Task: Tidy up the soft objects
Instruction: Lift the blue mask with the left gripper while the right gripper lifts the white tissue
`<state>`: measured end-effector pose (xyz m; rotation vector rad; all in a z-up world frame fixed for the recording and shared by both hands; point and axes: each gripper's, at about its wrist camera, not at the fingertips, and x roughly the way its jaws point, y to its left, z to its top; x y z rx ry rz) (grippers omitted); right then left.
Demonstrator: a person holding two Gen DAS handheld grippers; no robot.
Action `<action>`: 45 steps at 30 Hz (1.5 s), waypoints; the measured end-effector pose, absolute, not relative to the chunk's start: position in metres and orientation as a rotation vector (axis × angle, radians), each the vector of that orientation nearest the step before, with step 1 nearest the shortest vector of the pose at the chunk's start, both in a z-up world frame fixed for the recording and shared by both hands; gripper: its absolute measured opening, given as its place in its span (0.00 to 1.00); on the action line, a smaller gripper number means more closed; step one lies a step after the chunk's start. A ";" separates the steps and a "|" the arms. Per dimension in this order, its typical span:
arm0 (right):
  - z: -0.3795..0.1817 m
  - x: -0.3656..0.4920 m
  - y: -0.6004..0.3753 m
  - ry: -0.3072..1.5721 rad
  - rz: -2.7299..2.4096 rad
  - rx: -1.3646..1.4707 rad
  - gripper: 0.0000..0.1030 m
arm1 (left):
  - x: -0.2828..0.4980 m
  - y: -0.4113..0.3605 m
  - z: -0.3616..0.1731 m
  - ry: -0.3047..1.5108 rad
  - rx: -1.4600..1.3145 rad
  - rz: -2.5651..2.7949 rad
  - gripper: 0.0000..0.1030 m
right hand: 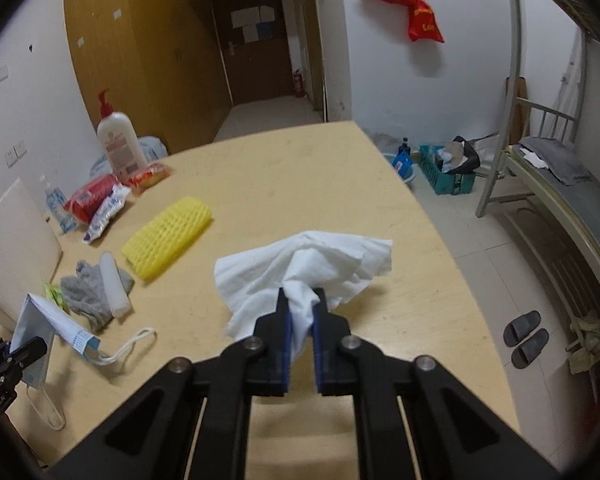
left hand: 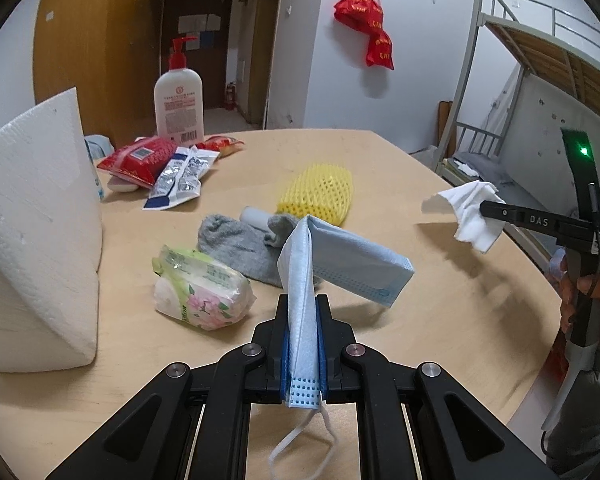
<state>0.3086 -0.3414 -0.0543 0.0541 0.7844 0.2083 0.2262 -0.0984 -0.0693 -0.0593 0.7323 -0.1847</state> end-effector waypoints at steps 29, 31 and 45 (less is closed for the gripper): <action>0.011 0.217 -0.354 0.547 0.200 0.083 0.11 | 0.155 -0.097 0.005 0.523 -0.027 -0.180 0.11; 0.012 0.208 -0.355 0.532 0.201 0.088 0.11 | 0.147 -0.096 0.007 0.513 -0.021 -0.179 0.11; 0.018 0.169 -0.346 0.471 0.227 0.121 0.11 | 0.108 -0.084 0.017 0.460 -0.014 -0.142 0.03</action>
